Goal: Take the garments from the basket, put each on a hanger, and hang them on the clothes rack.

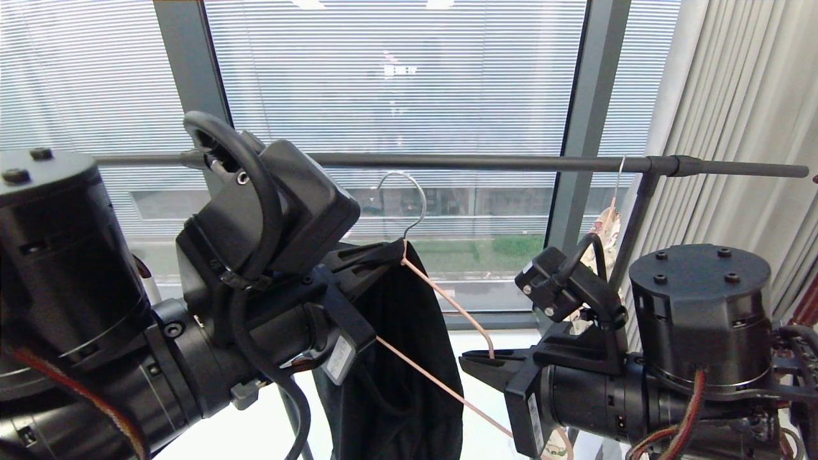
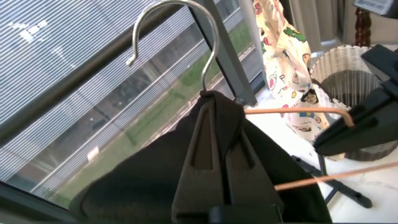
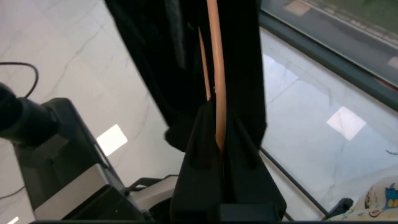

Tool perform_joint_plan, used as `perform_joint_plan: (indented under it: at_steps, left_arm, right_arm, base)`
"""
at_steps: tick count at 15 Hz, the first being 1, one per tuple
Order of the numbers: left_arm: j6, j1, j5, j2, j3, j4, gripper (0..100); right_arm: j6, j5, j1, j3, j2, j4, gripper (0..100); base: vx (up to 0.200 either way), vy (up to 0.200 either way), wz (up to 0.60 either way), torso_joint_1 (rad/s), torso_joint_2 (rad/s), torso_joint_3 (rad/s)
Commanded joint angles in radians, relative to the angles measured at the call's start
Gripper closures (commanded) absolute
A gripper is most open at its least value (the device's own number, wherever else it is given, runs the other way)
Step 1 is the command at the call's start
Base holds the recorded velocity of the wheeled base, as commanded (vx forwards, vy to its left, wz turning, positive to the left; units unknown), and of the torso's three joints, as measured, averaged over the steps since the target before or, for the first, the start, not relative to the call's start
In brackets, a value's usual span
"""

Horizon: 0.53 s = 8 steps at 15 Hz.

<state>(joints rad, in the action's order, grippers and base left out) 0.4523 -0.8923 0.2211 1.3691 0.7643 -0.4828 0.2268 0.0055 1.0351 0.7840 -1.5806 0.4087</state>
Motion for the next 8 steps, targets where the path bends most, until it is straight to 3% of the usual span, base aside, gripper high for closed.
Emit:
perform_joint_plan:
  at_steps: [1, 3, 4, 8]
  left_arm:
    - [0.000, 0.000, 0.000, -0.015, -0.011, 0.000, 100]
    - [0.000, 0.001, 0.000, -0.035, -0.023, 0.001, 100]
    - [-0.001, 0.001, 0.000, -0.038, -0.025, 0.001, 0]
    - [0.000, 0.003, 0.001, -0.030, -0.025, 0.001, 0]
  right_arm:
    - [0.000, -0.007, -0.010, -0.003, -0.013, 0.001, 100]
    - [-0.003, -0.009, -0.026, -0.002, -0.013, 0.004, 100]
    - [-0.003, -0.009, -0.029, 0.000, -0.013, 0.005, 100]
    - [-0.020, -0.010, -0.029, -0.003, -0.012, 0.050, 100]
  base:
    - [0.000, 0.000, 0.00, 0.000, 0.00, 0.000]
    - [0.000, 0.000, 0.00, 0.000, 0.00, 0.000]
    - [0.000, 0.000, 0.00, 0.000, 0.00, 0.000]
    - [0.000, 0.000, 0.00, 0.000, 0.00, 0.000]
